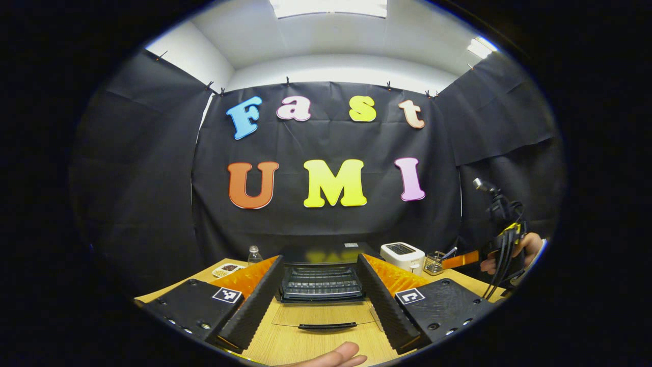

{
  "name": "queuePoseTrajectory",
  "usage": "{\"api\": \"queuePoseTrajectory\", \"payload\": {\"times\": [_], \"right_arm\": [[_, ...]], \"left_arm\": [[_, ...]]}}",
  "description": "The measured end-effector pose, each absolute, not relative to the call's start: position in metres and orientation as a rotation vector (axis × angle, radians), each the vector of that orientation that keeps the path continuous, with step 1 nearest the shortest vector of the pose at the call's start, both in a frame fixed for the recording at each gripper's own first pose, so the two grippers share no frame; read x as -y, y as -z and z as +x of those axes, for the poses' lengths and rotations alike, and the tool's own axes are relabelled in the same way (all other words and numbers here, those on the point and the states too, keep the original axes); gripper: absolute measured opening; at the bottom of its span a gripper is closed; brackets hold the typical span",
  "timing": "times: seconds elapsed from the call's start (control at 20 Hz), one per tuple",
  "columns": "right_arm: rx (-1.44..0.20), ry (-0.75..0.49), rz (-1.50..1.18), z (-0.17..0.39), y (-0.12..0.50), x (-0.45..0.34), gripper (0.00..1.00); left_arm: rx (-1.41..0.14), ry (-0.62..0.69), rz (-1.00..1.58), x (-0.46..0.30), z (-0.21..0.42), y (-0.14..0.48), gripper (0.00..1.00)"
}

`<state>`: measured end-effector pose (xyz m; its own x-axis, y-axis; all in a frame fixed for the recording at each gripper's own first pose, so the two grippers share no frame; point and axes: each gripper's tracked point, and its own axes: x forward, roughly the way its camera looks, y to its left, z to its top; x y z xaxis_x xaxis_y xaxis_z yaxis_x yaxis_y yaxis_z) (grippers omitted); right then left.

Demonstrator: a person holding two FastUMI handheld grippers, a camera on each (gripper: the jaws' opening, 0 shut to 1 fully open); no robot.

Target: Open the electric oven with the left hand, put the food in, and close the electric oven.

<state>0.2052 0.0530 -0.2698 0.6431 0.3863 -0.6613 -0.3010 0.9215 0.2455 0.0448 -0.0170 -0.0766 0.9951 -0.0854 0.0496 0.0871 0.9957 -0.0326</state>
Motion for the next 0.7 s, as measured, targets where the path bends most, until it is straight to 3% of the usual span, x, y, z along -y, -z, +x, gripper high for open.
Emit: {"api": "queuePoseTrajectory", "payload": {"times": [0.05,0.25,0.3,0.35,0.45,0.5,0.55,0.7], "right_arm": [[-0.830,-0.419,0.137,0.207,0.281,-0.055,1.00],[-1.032,-0.594,0.238,0.205,0.313,-0.084,0.99],[-1.101,-0.636,0.265,0.202,0.319,-0.090,0.98],[-1.165,-0.677,0.292,0.196,0.327,-0.098,0.98],[-1.246,-0.719,0.360,0.198,0.335,-0.112,0.99],[-1.277,-0.713,0.372,0.202,0.341,-0.114,0.87],[-1.296,-0.705,0.378,0.206,0.347,-0.115,0.99],[-1.367,-0.733,0.408,0.209,0.358,-0.121,0.97]], "left_arm": [[0.066,0.065,-0.023,0.012,0.040,0.073,0.94],[0.067,0.039,0.001,0.007,0.028,0.074,0.94],[0.069,0.026,0.008,0.004,0.027,0.074,0.84],[0.069,0.012,0.020,0.000,0.026,0.073,0.96],[0.071,-0.020,0.039,-0.006,0.027,0.075,0.96],[0.069,-0.025,0.042,-0.007,0.028,0.076,0.96],[0.067,-0.026,0.039,-0.006,0.027,0.077,0.96],[0.056,-0.009,0.022,-0.002,0.030,0.081,0.96]]}}
